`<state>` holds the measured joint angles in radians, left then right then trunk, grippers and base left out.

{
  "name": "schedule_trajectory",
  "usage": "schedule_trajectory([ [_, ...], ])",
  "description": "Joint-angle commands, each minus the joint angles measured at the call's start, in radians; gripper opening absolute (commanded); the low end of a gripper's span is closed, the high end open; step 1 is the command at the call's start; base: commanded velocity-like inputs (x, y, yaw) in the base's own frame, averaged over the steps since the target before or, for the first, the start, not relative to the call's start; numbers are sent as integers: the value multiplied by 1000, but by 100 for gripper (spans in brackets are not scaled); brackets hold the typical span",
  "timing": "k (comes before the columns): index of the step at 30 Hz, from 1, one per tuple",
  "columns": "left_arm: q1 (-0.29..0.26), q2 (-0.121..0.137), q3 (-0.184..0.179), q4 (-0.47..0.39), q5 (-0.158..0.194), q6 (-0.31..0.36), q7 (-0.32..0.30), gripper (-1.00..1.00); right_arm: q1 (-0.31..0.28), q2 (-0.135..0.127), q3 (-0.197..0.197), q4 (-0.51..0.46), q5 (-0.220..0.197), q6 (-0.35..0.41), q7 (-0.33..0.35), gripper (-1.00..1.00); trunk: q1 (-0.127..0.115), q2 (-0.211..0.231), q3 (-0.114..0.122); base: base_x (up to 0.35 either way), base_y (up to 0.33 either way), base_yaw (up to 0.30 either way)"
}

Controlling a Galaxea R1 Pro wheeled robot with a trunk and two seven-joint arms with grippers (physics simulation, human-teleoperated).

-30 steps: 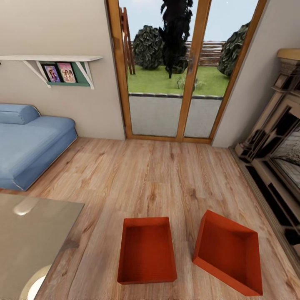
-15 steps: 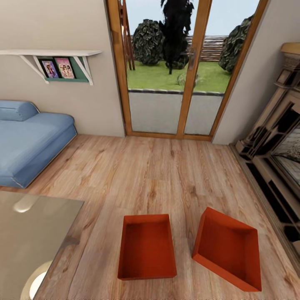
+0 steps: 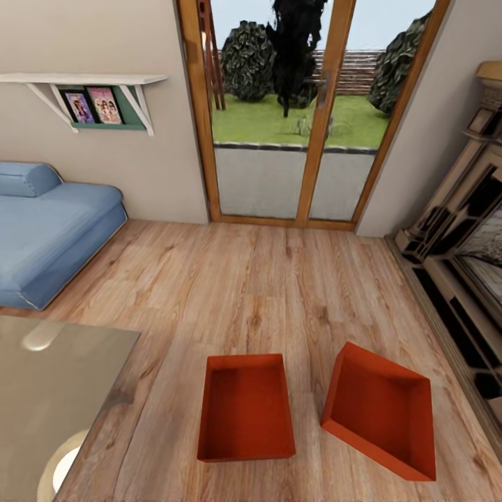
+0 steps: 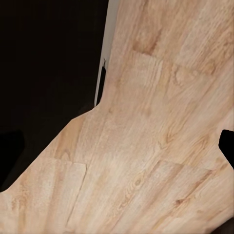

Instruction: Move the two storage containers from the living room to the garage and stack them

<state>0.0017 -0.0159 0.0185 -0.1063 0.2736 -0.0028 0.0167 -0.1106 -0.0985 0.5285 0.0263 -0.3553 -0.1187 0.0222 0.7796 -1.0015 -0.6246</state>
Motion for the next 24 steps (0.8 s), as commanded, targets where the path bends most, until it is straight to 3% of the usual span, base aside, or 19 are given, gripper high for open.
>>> schedule_trajectory([
  [1,0,0,1,-1,4,0,2,100,-1,0,8,3,-10,-6,2,100,0,0,-2,0,0,0],
  [24,0,1,1,-1,4,0,2,100,0,0,8,3,-10,-6,2,100,0,0,-39,0,0,0],
])
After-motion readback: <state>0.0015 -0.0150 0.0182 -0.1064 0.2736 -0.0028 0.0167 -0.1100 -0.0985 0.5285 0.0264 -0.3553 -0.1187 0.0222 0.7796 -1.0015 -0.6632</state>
